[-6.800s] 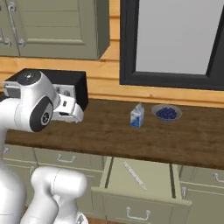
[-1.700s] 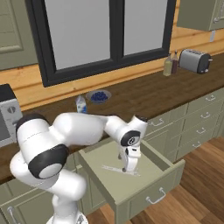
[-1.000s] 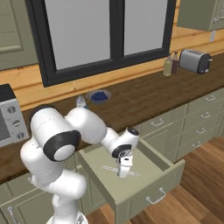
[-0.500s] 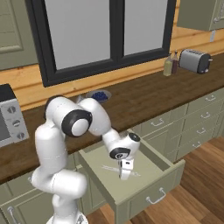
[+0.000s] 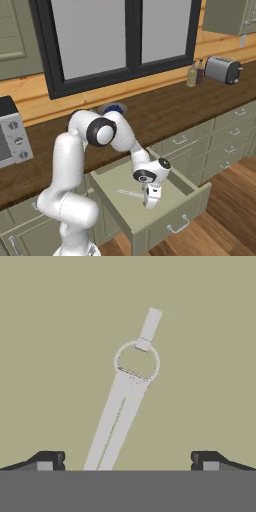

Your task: Pick the tongs from the drawer and place it on the counter.

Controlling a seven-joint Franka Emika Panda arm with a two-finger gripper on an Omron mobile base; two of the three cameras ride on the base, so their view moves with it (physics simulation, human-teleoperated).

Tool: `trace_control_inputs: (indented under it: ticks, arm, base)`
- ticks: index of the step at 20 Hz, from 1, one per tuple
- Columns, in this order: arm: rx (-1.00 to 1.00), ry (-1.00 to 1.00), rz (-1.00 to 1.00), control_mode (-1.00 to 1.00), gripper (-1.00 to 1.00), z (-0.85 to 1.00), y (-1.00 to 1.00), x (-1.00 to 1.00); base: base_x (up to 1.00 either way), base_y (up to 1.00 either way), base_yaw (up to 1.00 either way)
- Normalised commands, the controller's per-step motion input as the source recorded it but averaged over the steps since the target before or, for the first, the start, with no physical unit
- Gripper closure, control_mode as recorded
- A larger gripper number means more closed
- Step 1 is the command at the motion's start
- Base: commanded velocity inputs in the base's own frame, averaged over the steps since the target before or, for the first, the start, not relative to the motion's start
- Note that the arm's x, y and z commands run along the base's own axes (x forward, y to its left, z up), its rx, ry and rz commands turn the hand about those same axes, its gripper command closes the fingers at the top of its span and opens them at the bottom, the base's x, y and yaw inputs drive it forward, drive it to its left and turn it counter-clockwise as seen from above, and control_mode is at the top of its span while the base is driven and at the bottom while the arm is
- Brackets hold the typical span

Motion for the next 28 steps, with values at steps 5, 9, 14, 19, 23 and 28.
trace_control_inputs:
  ticks: [5, 9, 14, 19, 23, 28]
  arm:
    - [0.03, 0.09, -0.01, -1.0, -1.0, -0.35, -0.05, 0.42]
    - [0.0, 0.12, 0.0, -1.0, -1.0, -0.7, 0.01, 0.09]
    - [0.0, 0.09, 0.0, -1.0, 1.0, -0.97, 0.08, -0.07]
    - [0.0, -0.03, -0.01, -1.0, 1.0, -0.92, 0.01, -0.41]
    - [0.0, -0.13, -0.02, -1.0, 1.0, -0.48, 0.0, -0.6]
    - [0.0, -0.21, -0.17, -1.0, 1.0, 0.58, 0.0, -0.74]
  base:
    - [0.0, 0.0, 0.0]
    - [0.0, 0.0, 0.0]
    - [0.0, 0.0, 0.0]
    - [0.0, 0.0, 0.0]
    - [0.0, 0.0, 0.0]
    - [0.0, 0.0, 0.0]
